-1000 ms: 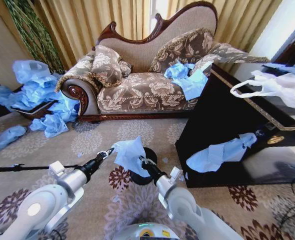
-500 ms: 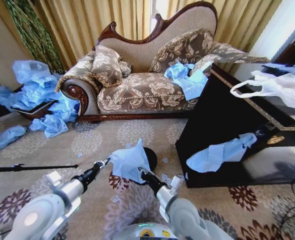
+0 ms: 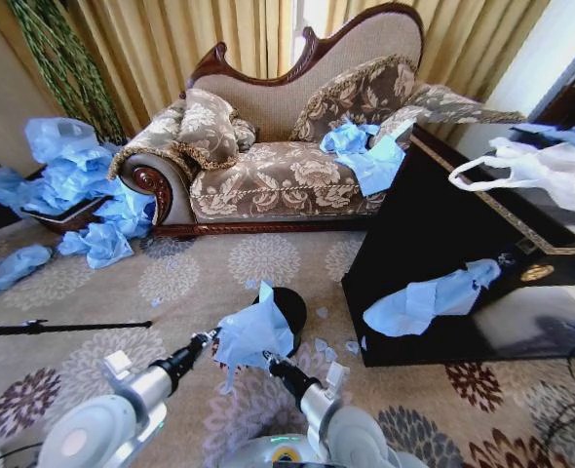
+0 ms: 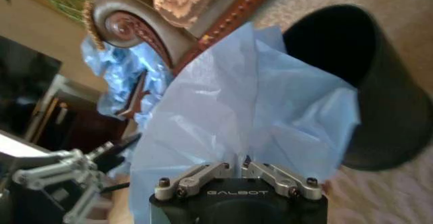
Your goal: Place a garbage bag over the trash bin.
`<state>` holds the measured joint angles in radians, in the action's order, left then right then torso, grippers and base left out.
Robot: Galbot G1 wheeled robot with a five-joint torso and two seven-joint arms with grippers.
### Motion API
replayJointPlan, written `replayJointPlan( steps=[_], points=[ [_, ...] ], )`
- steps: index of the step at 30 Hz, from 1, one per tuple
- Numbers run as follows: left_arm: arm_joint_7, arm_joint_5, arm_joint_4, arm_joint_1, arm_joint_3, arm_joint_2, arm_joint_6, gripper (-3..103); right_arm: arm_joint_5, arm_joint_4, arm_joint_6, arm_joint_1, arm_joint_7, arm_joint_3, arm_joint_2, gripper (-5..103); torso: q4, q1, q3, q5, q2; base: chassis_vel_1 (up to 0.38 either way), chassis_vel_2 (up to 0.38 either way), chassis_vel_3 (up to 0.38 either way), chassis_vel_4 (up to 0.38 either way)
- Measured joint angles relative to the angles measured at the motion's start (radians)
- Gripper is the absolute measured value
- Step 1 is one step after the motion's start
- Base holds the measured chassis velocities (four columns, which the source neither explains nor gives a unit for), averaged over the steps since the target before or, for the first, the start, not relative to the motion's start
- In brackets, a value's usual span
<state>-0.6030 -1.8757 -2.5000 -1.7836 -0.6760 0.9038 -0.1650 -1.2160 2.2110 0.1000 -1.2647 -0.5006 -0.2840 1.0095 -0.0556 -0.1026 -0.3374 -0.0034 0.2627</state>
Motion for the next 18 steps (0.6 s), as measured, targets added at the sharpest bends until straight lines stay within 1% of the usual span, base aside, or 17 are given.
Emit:
replayJointPlan(
  steps=[3,5,7,10,11,12,13,15,16,18],
  points=[
    [0.000,0.004,0.000,0.013,0.021,-0.002,0.000,0,0.002,0.001,-0.001,-0.016,0.001,0.016,-0.006,0,0.0002,0.000,0.000,0.0000,0.000,0.000,0.000,0.000,0.000],
    [-0.001,0.005,0.000,0.049,0.054,-0.009,0.001,0,-0.005,-0.005,-0.001,-0.015,0.001,0.038,-0.010,0,0.0003,0.000,0.000,0.0000,0.000,0.000,0.000,0.000,0.000],
    [-0.002,0.005,0.000,0.065,0.065,-0.011,0.003,0,-0.008,-0.010,-0.001,-0.009,0.001,0.041,-0.009,0,0.0004,0.000,0.000,0.0000,0.000,0.000,0.000,0.000,0.000],
    [-0.005,0.005,0.000,0.166,0.125,-0.017,0.010,0,-0.011,-0.056,-0.002,0.044,0.004,0.068,0.011,0,0.0004,0.000,0.000,0.0001,0.000,0.000,0.000,0.000,0.000],
    [-0.005,0.005,0.000,0.166,0.125,-0.017,0.010,0,-0.011,-0.056,-0.002,0.044,0.004,0.068,0.011,0,0.0004,0.000,0.000,0.0001,0.000,0.000,0.000,0.000,0.000],
    [-0.005,0.005,0.000,0.195,0.139,-0.017,0.011,0,-0.006,-0.070,-0.002,0.057,0.010,0.078,0.016,0,0.0005,0.000,0.000,0.0001,0.000,0.000,0.000,0.000,0.000],
    [-0.004,0.010,0.003,0.261,0.172,-0.017,0.011,0,0.000,-0.094,-0.004,0.079,0.019,0.098,0.024,0,0.0003,0.000,0.000,0.0000,0.000,0.000,0.000,0.000,0.000],
    [-0.001,0.016,0.039,0.333,0.202,-0.015,0.010,0,0.003,-0.115,-0.004,0.102,0.024,0.119,0.031,0,0.0004,0.000,0.000,0.0003,0.000,0.000,0.000,0.000,0.000],
    [-0.001,0.016,0.039,0.333,0.202,-0.015,0.010,0,0.003,-0.115,-0.004,0.102,0.024,0.119,0.031,0,0.0004,0.000,0.000,0.0003,0.000,0.000,0.000,0.000,0.000],
    [0.008,0.022,0.095,0.401,0.225,-0.013,0.007,0,0.018,-0.136,-0.007,0.120,0.034,0.141,0.036,0,0.0000,0.000,0.000,-0.0002,0.000,0.000,0.000,0.000,0.000]
  ],
)
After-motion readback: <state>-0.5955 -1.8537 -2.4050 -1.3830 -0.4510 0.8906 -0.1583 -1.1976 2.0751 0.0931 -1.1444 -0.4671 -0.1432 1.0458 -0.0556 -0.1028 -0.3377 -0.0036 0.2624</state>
